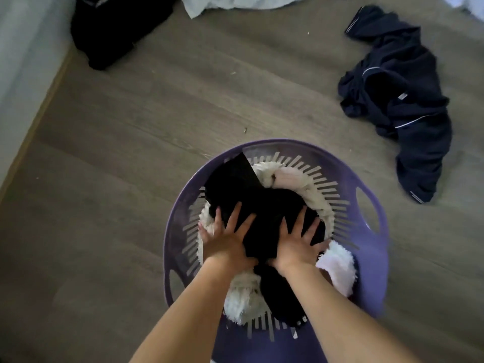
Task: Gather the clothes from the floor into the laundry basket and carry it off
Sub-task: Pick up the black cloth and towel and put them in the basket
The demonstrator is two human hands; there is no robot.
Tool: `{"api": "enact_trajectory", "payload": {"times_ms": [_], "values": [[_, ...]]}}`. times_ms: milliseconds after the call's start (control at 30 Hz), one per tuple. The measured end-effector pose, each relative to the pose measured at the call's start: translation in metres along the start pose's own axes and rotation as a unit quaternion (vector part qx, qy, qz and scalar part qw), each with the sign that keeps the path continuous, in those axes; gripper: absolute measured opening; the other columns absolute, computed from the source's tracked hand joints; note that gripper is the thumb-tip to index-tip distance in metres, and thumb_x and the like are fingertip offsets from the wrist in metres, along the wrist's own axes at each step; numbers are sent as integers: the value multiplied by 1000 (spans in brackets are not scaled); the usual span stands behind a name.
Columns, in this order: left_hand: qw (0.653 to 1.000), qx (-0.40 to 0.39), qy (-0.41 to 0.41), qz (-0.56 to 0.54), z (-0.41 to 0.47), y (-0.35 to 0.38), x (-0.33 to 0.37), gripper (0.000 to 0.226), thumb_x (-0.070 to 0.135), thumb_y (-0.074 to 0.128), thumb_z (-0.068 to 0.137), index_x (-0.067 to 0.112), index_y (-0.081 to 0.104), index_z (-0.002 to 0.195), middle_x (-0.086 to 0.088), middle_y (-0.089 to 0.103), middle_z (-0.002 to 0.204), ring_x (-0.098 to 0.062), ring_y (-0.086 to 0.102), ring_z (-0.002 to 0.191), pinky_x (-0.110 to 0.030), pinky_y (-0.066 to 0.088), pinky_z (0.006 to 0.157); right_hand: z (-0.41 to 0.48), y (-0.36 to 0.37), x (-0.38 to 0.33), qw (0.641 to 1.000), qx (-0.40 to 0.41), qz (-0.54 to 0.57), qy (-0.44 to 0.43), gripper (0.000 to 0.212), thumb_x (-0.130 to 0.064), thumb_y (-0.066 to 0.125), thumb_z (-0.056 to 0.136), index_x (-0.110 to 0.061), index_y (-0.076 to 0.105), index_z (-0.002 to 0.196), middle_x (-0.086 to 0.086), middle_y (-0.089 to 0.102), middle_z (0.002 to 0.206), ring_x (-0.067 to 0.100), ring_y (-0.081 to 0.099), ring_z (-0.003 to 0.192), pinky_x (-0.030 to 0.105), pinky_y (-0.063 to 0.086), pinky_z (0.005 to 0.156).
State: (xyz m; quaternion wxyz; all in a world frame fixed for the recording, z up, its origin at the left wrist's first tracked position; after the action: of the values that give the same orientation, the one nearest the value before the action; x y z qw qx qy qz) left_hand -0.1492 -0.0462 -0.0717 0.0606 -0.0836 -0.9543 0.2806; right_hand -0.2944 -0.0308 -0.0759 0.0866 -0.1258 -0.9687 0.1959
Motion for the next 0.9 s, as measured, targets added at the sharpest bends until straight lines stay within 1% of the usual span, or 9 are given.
{"api": "enact_trajectory", "payload": {"times_ms": [133, 233, 367, 500, 567, 667, 767, 833, 900], "values": [[1000, 21, -8, 11, 21, 20, 0, 106, 73, 53, 74, 45, -21, 145, 6, -26, 157, -33, -20, 145, -68, 10, 111, 37, 14, -12, 999, -31, 2, 20, 89, -52, 49, 94, -43, -23, 145, 18, -42, 149, 51, -32, 136, 74, -4, 104], [999, 19, -15, 21, 37, 32, -1, 101, 72, 49, 78, 42, -21, 145, 5, -21, 159, -30, -17, 146, -66, 12, 111, 56, 31, -12, 1000, -18, -5, 18, 96, -58, 50, 91, -41, -32, 137, 21, -43, 148, 53, -34, 134, 74, -8, 103], [999, -6, -32, 27, 54, 42, 1, 99, 68, 49, 82, 40, -23, 145, 5, -16, 160, -28, -13, 147, -64, 13, 112, 69, 47, -13, 1000, -5, 1, 10, 106, -66, 50, 85, -31, -31, 145, 25, -44, 146, 54, -35, 132, 74, -11, 103], [999, -2, -34, 20, 56, 36, 1, 100, 66, 51, 82, 41, -21, 146, 5, -16, 160, -28, -12, 147, -65, 13, 112, 65, 37, -15, 1000, 5, 19, -5, 105, -66, 52, 84, -35, -29, 145, 23, -44, 147, 53, -35, 133, 74, -9, 104], [1000, -5, -28, 10, 40, 25, 3, 102, 65, 53, 81, 42, -22, 146, 6, -17, 160, -29, -12, 147, -66, 11, 112, 47, 24, -10, 1000, -12, 14, -13, 114, -65, 59, 81, -33, -28, 146, 23, -45, 146, 53, -36, 133, 73, -7, 105], [1000, 7, -25, -7, 7, 8, 4, 104, 67, 54, 79, 44, -23, 144, 5, -20, 159, -32, -10, 147, -66, 9, 112, 7, 9, 3, 998, 25, 29, -48, 116, -60, 67, 76, -33, -18, 151, 21, -37, 152, 48, -25, 141, 68, 5, 111], [998, 22, -23, -54, -34, -9, 2, 102, 66, 53, 79, 43, -20, 146, 2, -20, 160, -31, -8, 148, -61, 8, 114, -42, 0, 19, 988, 100, 84, -80, 102, -56, 63, 80, -36, -7, 153, 11, -12, 162, 36, -4, 149, 59, 16, 113], [997, 28, -24, -74, -64, -15, 3, 101, 60, 58, 81, 42, -15, 148, 1, -19, 160, -33, -1, 148, -59, 21, 113, -76, -1, 28, 988, 135, 56, -57, 98, -55, 60, 84, -36, -7, 153, 13, -1, 163, 37, 2, 148, 55, 16, 114], [998, 34, -28, -55, -90, -20, 6, 98, 45, 65, 83, 42, -8, 148, -4, -12, 160, -37, 19, 143, -50, 42, 101, -102, -1, 36, 988, 156, 1, -12, 96, -55, 56, 87, -30, -7, 155, 23, 0, 161, 43, 1, 147, 51, 11, 117]]}}
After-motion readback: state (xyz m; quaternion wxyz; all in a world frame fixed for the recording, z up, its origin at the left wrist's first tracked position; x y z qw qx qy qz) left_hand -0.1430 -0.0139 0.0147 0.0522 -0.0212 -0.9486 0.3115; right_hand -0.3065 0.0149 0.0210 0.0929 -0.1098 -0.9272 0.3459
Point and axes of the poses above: each hand's wrist, its own z-axis towards the middle knuckle, its own y-axis out of the palm, x = y × z, the point moved 1 cm from there along z, towards the middle knuckle
